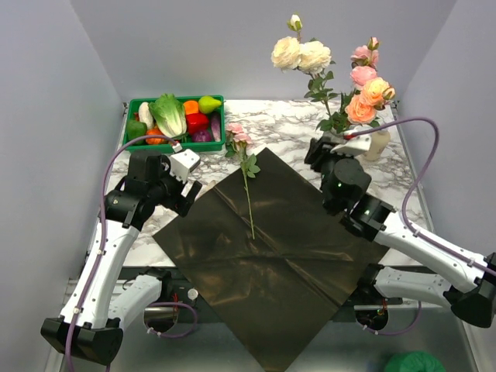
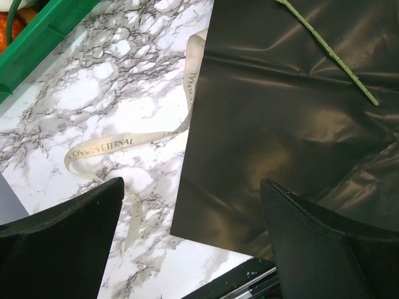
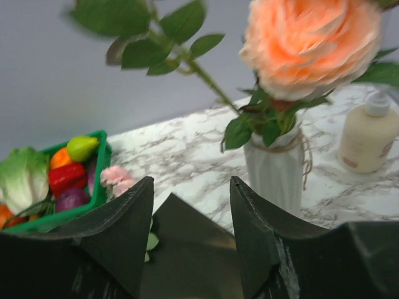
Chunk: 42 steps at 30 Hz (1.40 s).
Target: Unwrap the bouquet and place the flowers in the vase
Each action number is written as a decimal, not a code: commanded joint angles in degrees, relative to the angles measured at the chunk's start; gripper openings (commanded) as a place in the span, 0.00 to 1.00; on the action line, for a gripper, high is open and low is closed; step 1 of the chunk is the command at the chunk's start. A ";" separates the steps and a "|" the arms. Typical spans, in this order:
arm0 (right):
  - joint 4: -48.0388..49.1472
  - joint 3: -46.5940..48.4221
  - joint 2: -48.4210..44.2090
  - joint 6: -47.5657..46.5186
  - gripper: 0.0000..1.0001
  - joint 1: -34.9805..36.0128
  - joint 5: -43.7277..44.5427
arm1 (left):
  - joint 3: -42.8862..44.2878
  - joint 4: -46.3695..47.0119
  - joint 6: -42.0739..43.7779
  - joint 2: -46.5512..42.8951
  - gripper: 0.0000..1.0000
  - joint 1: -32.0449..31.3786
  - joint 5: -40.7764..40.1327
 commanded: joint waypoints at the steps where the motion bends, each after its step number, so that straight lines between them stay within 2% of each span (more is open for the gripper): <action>1: 9.40 -5.73 0.06 -7.71 0.61 5.86 3.57 | 0.94 -0.48 0.15 -0.68 0.99 0.36 0.88; 2: 8.97 -6.00 -0.02 -7.71 0.63 7.44 3.92 | 1.03 -0.40 0.24 -0.51 0.99 0.36 0.80; 4: 11.94 -7.49 0.32 -9.90 0.75 9.38 4.01 | 1.12 -0.40 0.41 -0.51 0.99 0.36 0.71; 6: 16.41 -9.51 1.90 -13.58 0.80 12.45 3.66 | 0.95 -0.13 0.41 -0.42 0.99 0.36 0.71; 8: 15.65 -7.95 6.81 -13.78 0.83 14.82 3.49 | 0.95 -0.13 0.33 -0.33 0.99 0.36 0.71; 11: 4.79 -2.34 16.91 -7.65 0.88 15.80 1.48 | 0.77 -0.13 0.15 -0.24 0.99 0.36 0.97; 12: -4.04 2.82 19.55 -2.49 0.89 15.80 0.25 | 0.68 -0.22 0.06 -0.24 0.99 0.36 1.06; 13: -5.87 5.40 25.67 -1.92 0.90 15.80 -1.42 | 0.68 -0.31 0.06 -0.42 0.99 0.36 1.06; 15: -14.79 13.37 31.41 0.27 0.90 15.72 -6.25 | 0.86 -0.66 0.24 -0.51 0.99 0.36 1.06; 17: -19.75 18.76 39.04 0.72 0.91 14.93 -13.08 | 1.21 -1.10 0.41 -0.68 0.99 0.45 0.71; 18: -25.26 24.61 41.17 2.47 0.91 14.49 -15.21 | 1.47 -1.19 0.50 -0.94 0.99 0.45 0.53; 22: -33.39 33.61 48.65 6.87 0.91 10.71 -27.08 | 2.18 -1.10 0.15 -1.30 0.99 0.45 0.18; 31: -39.02 44.35 60.07 8.10 0.92 3.33 -36.67 | 1.74 -0.13 -0.99 -0.68 0.99 0.53 0.97; 35: -39.64 48.48 64.91 8.55 0.91 -0.97 -43.61 | 1.82 -0.22 -0.99 -0.77 0.99 0.53 0.88; 42: -40.96 53.23 70.81 7.93 0.83 -3.27 -41.86 | 1.91 -0.40 -0.73 -0.60 0.99 0.62 0.44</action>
